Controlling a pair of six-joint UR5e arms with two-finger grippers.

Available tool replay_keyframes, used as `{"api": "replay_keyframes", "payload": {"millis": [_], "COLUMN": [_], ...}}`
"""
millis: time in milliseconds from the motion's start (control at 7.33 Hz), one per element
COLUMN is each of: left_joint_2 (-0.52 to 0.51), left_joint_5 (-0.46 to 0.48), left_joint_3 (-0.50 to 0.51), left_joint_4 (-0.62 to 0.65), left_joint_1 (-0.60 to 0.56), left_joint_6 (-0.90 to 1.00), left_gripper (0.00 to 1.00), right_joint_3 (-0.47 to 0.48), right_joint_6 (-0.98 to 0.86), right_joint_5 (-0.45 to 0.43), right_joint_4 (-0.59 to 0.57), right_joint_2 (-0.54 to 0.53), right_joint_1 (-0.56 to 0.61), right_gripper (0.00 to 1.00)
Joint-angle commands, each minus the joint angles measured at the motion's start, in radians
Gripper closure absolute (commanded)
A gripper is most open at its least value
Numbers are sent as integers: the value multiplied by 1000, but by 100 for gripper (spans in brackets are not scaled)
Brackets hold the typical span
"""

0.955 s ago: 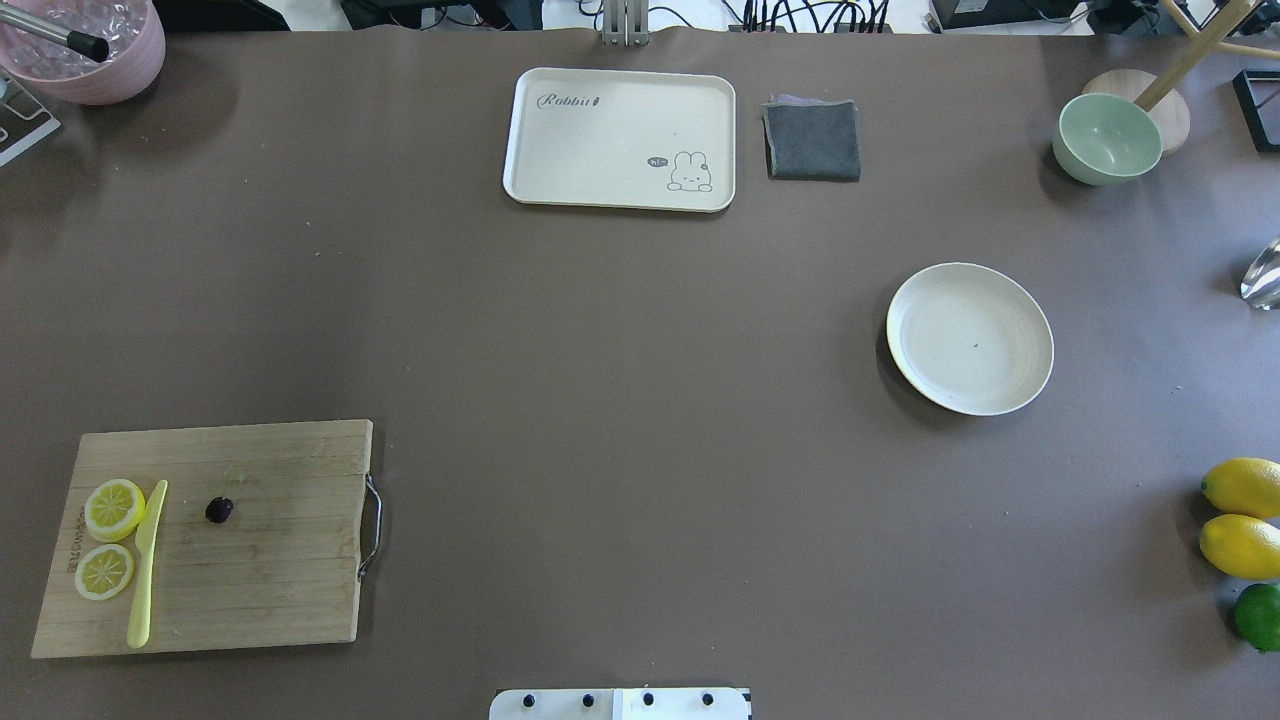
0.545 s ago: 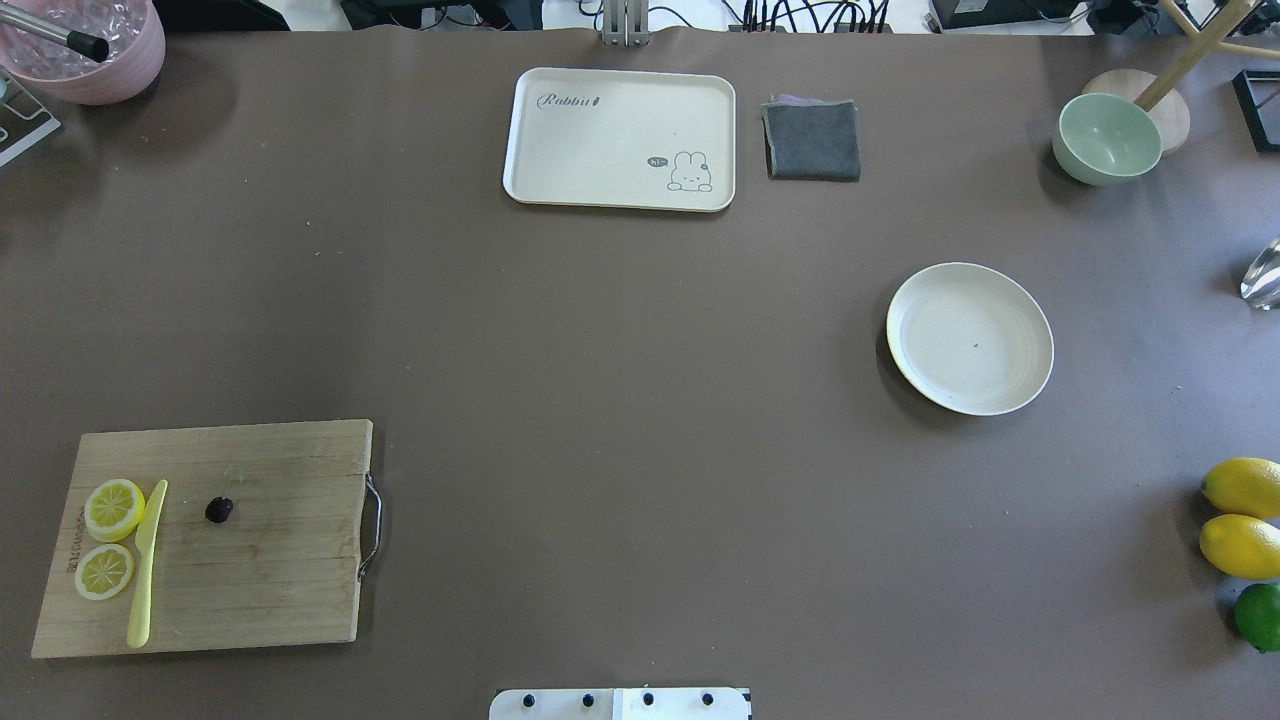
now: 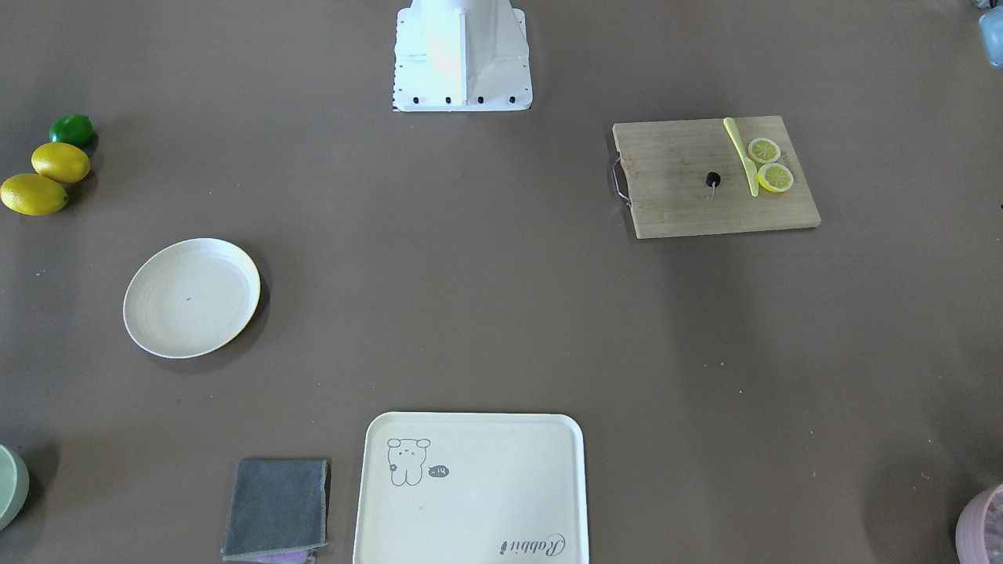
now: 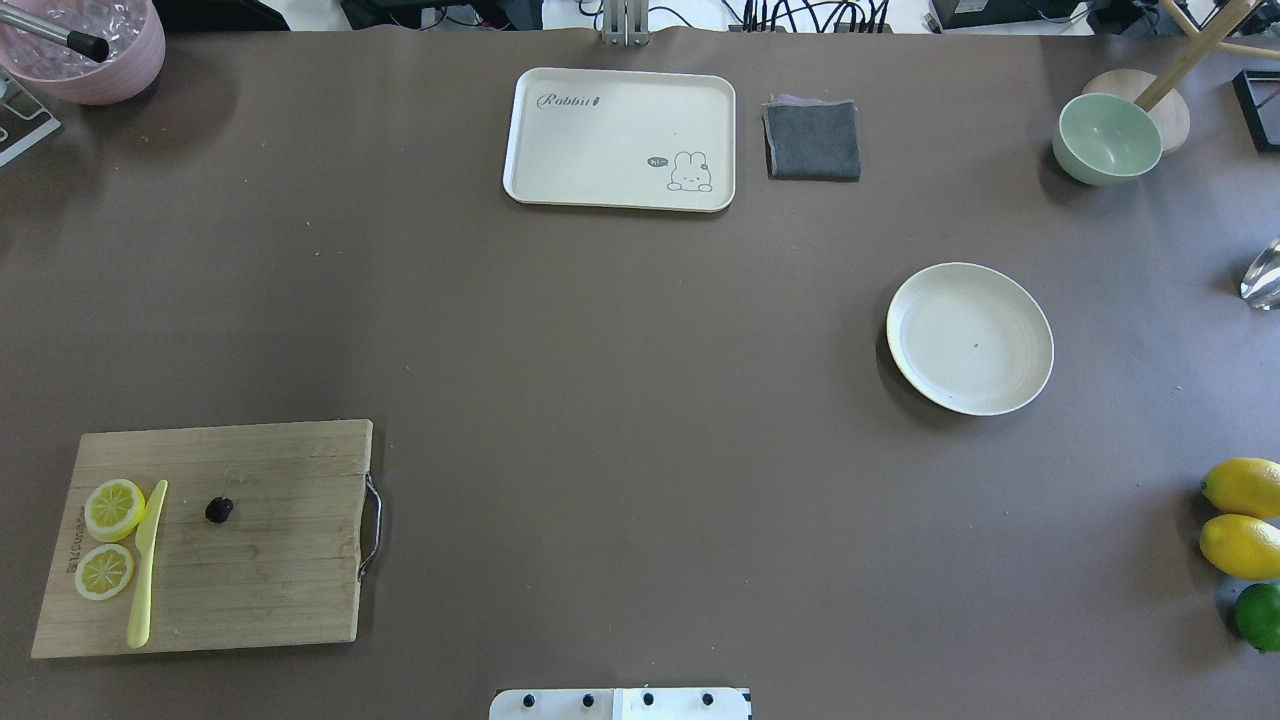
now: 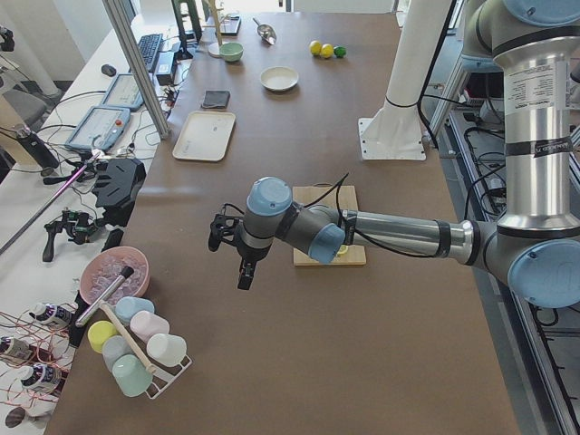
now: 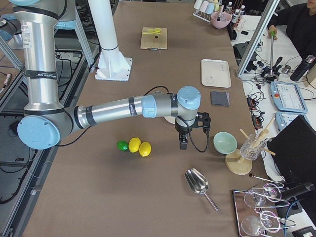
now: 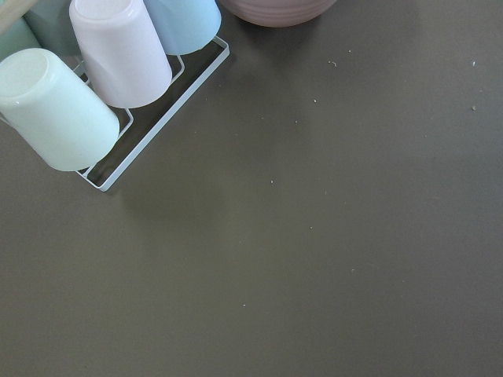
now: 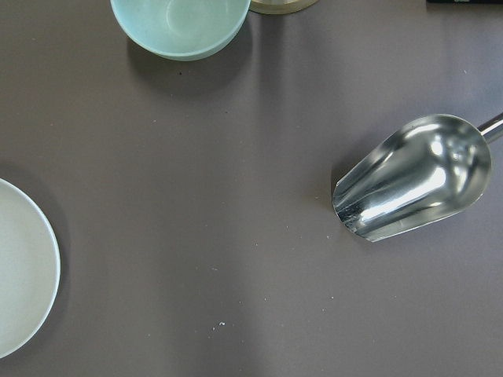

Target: Place red cherry on plate

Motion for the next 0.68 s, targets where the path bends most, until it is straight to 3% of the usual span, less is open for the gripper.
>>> {"api": "replay_keyframes", "payload": {"millis": [0, 545], "left_joint_2": [2, 1], "left_joint_5": [0, -2], "left_joint_3": [0, -9], "left_joint_4": [1, -4], "left_joint_1": [0, 0], "left_joint_6": [0, -5], "left_gripper": [2, 2], "right_joint_3": [3, 6], "right_joint_6": [0, 0], "right_joint_5": [0, 0], "right_joint_4": [0, 2], "right_joint_2": [-1, 5], "right_joint_1": [0, 0], "right_gripper": [0, 0]}}
